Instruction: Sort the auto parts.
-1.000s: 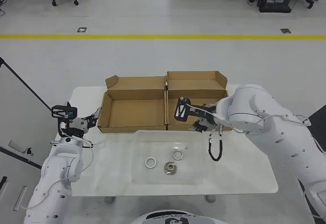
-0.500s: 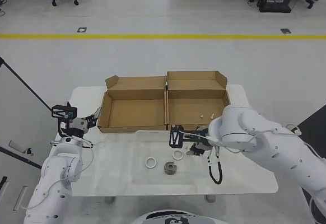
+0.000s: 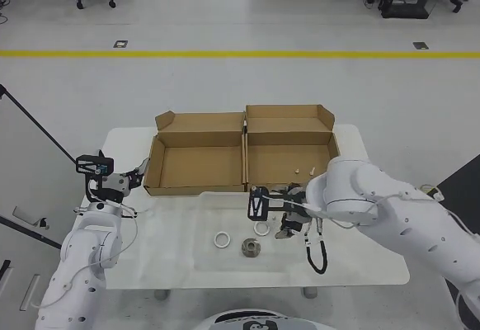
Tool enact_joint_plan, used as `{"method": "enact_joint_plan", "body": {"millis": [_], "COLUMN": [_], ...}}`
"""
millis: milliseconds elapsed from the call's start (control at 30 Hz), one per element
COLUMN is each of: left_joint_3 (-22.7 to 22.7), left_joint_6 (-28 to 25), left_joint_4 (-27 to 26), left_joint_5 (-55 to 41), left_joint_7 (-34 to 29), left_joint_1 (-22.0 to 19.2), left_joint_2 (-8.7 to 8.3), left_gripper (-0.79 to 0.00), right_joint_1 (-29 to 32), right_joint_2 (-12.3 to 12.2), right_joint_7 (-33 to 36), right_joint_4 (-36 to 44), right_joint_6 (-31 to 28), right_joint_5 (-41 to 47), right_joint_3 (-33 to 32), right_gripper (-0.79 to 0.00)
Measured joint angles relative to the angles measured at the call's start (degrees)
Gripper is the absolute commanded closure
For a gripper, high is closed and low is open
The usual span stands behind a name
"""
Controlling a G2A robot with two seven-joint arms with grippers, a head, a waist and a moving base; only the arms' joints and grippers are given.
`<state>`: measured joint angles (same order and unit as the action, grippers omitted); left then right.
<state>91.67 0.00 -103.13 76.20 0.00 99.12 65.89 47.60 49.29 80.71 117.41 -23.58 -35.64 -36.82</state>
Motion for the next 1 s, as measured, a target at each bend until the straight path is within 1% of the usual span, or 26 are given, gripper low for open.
{"method": "enact_joint_plan", "body": {"millis": [200, 433, 567, 633, 667, 733, 767, 867, 900, 1000], "left_joint_3": [0.0, 0.0, 0.0, 0.0, 0.0, 0.0, 0.0, 0.0, 0.0, 0.0], "left_joint_6": [0.0, 0.0, 0.0, 0.0, 0.0, 0.0, 0.0, 0.0, 0.0, 0.0], "left_joint_4": [0.0, 0.0, 0.0, 0.0, 0.0, 0.0, 0.0, 0.0, 0.0, 0.0], "left_joint_5": [0.0, 0.0, 0.0, 0.0, 0.0, 0.0, 0.0, 0.0, 0.0, 0.0], "left_joint_7": [0.0, 0.0, 0.0, 0.0, 0.0, 0.0, 0.0, 0.0, 0.0, 0.0], "left_joint_1": [0.0, 0.0, 0.0, 0.0, 0.0, 0.0, 0.0, 0.0, 0.0, 0.0], "left_joint_2": [0.0, 0.0, 0.0, 0.0, 0.0, 0.0, 0.0, 0.0, 0.0, 0.0], "left_gripper": [-0.785, -0.785, -0.785, -0.785, -0.785, -0.785, -0.785, -0.785, -0.785, -0.785], "right_joint_1": [-1.91, -6.46, -8.21, -8.62, -8.71, -8.79, -8.82, -8.86, -8.85, -8.8], "right_joint_2": [0.71, 2.67, 3.75, 4.36, 4.63, 5.25, 5.51, 6.31, 6.53, 7.25], "right_joint_7": [2.25, 3.99, 4.08, 3.76, 3.53, 3.01, 2.8, 2.19, 1.96, 1.3], "right_joint_4": [-0.64, -4.31, -7.12, -8.52, -9.08, -10.58, -11.24, -13.34, -13.94, -15.86], "right_joint_6": [2.26, 4.0, 4.09, 3.78, 3.56, 3.18, 3.13, 3.28, 3.32, 3.53], "right_joint_5": [-0.55, 1.34, 1.52, 1.41, 1.44, 1.33, 1.17, 0.47, 0.23, -0.58], "right_joint_3": [5.98, 13.36, 15.67, 16.56, 16.85, 17.48, 17.73, 18.46, 18.65, 19.21], "right_gripper": [-0.785, -0.785, -0.785, -0.742, -0.705, -0.696, -0.662, -0.603, -0.573, -0.533]}}
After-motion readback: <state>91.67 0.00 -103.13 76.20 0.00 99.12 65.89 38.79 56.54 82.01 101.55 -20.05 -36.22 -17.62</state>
